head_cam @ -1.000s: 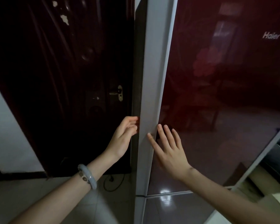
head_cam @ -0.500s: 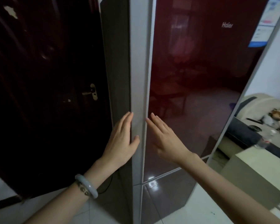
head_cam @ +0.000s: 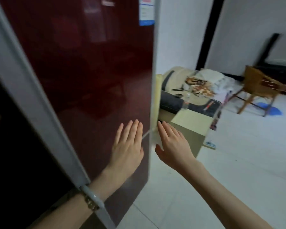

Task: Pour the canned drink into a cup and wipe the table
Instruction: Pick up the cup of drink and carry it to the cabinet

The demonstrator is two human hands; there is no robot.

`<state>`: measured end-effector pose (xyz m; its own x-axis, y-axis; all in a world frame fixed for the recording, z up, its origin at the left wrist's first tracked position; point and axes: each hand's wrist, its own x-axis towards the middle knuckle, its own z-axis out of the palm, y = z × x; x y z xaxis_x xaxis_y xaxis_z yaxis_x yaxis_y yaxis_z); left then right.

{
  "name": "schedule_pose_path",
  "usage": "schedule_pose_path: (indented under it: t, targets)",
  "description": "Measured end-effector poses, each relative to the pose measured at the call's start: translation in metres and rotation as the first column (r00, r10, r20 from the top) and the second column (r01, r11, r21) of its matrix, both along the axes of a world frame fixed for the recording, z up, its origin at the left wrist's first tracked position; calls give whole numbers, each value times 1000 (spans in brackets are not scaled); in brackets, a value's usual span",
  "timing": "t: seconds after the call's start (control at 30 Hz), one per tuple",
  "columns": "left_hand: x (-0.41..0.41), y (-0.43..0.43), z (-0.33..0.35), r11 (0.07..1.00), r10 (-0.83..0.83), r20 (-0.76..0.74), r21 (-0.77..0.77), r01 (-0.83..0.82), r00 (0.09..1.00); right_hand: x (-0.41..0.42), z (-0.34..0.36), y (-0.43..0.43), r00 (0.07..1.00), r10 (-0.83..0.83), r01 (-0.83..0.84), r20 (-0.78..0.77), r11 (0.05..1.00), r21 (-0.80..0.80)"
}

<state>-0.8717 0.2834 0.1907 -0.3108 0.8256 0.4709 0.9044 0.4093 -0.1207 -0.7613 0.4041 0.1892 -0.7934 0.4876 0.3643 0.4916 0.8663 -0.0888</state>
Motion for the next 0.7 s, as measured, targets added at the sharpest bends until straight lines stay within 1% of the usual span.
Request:
schedule_pose_path:
  t: [0.07,0.17,0.3,0.43,0.57,0.7]
  targets:
    - [27,32,-3,996,-85,-9,-6,85,996,40,-2,18,992,-118,118,38,993,-6]
    - [78,79,-7,978,-209,4,-10,209,978,111,-6,46,957,-282,283,70,959,-10]
    - [171,131,-14,937,-348,28,-5,348,937,215,-6,75,895,-432,436,112,900,-18]
    - [263,175,-18,877,-480,18,-7,480,877,315,-3,95,826,-543,550,150,835,-7]
    - [344,214,-24,826,-564,2,-20,564,826,406,-4,111,751,-641,651,158,759,-19]
    - [422,243,-31,761,-647,25,-24,648,762,483,-5,116,677,-717,731,168,681,-36]
